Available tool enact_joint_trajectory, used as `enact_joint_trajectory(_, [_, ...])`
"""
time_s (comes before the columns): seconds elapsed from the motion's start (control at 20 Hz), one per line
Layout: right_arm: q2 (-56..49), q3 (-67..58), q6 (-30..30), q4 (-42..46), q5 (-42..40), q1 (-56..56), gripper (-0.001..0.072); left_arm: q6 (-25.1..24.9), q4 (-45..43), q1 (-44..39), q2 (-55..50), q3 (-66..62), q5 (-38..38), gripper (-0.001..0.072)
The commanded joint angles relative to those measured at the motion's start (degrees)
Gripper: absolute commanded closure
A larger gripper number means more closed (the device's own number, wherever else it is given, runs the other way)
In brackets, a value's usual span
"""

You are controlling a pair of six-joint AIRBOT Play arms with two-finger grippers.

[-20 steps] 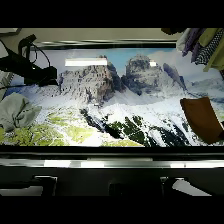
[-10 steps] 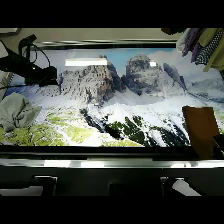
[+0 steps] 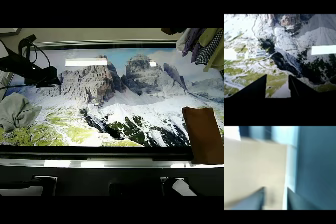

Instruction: Fold the clothes and pants, and hang the long-sleeved shirts on hangers.

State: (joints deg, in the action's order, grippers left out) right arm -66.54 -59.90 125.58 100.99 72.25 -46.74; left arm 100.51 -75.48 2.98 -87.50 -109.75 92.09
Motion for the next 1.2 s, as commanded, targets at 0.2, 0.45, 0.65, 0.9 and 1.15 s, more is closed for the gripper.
enact_joint_trajectory(0.2, [3.0, -5.1, -31.6, -30.3, -11.5, 26.8, 0.0685, -5.0, -0.2, -0.8, 2.7, 6.8, -0.4, 0.0690])
enact_joint_trajectory(0.45, [3.0, -5.1, -37.7, -25.7, -8.7, 50.2, 0.0684, -11.6, -0.2, -0.9, 14.6, 23.1, -10.4, 0.0689])
enact_joint_trajectory(0.65, [3.0, -5.2, -37.7, -26.7, -8.2, 53.8, 0.0684, -11.5, -0.2, -0.9, 16.9, 25.8, -8.8, 0.0687])
enact_joint_trajectory(0.9, [3.0, -5.1, -37.9, -26.7, -6.6, 53.7, 0.0684, -11.8, -0.2, -0.9, 16.7, 25.8, -8.3, 0.0686])
enact_joint_trajectory(1.15, [3.0, -5.1, -37.9, -26.7, -6.6, 53.7, 0.0684, -11.8, -0.2, -0.9, 16.7, 25.8, -8.3, 0.0686])
